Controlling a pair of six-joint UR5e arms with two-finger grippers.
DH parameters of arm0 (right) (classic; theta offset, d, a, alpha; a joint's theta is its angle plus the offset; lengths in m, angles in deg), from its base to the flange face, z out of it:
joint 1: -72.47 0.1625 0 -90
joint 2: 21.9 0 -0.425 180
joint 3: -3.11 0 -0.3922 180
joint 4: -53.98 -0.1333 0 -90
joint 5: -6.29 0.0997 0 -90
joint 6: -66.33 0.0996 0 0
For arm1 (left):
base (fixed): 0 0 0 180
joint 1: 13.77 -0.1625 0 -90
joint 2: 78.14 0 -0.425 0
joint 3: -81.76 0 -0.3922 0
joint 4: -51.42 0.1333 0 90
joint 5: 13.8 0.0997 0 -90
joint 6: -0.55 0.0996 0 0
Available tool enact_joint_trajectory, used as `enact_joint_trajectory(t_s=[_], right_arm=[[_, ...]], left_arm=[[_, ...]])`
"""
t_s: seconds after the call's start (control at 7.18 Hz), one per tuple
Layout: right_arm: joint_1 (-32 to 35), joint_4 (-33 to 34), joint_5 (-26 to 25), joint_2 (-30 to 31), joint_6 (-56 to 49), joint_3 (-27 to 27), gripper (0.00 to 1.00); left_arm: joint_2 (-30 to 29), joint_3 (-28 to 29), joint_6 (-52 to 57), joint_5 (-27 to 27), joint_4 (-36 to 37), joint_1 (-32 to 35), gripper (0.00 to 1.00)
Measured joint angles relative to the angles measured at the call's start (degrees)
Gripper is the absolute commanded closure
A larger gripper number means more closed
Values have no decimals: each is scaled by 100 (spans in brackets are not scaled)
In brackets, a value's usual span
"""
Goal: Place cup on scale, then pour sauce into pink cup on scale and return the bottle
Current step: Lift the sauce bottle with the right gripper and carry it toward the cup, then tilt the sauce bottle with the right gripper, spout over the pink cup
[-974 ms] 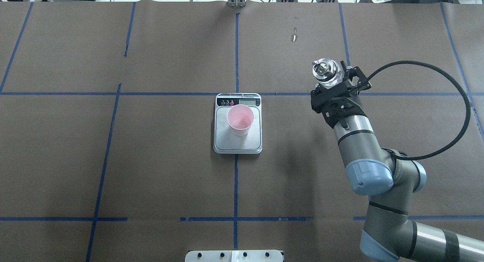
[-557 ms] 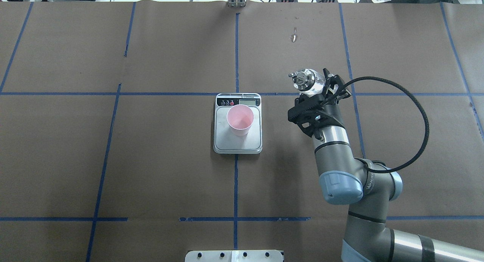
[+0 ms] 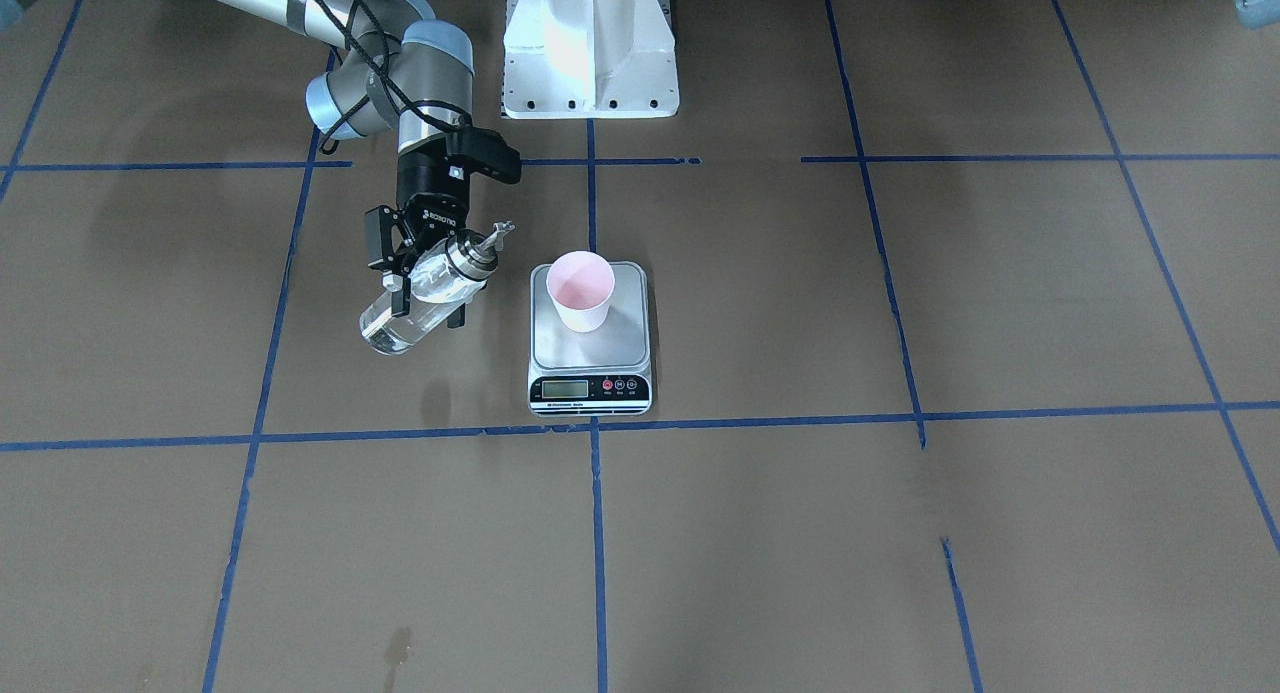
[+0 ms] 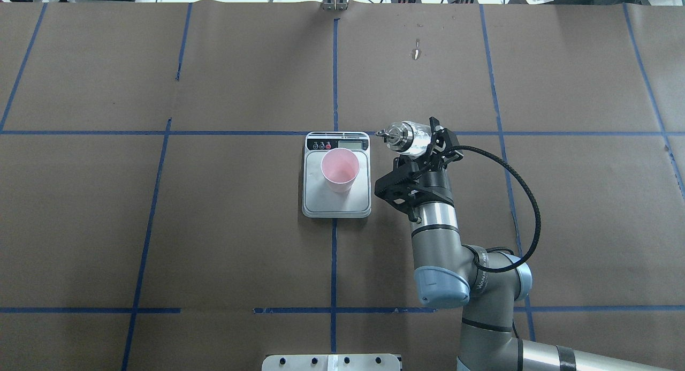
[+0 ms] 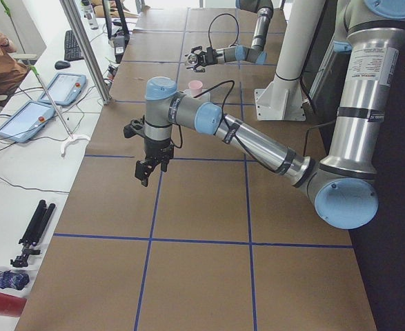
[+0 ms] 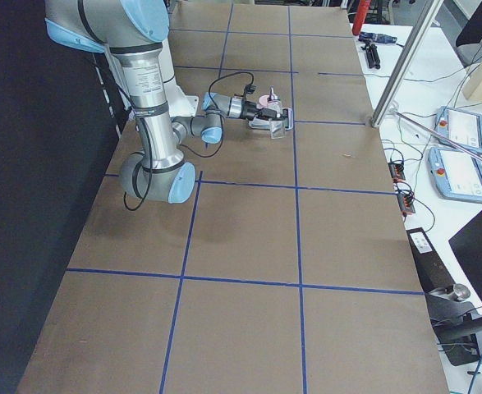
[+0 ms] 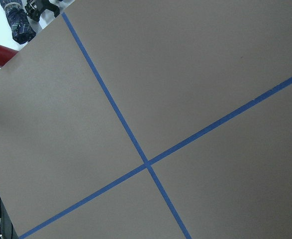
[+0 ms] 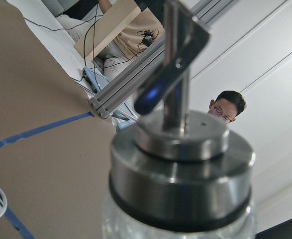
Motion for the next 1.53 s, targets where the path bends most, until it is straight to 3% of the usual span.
enact_joint_trajectory(t_s=[0.42,0.97,1.53], right_arm=[[-14,95,-236,-50,-801,-68,100],[-21,816,-705,-293,-1316,-81,100],[-19,865,-1107,-305,-2072,-224,100]], left_arm=[[2,4,3,0,-2,-1,0],[2,20,3,0,-9,-1,0],[2,13,3,6,0,0,0]])
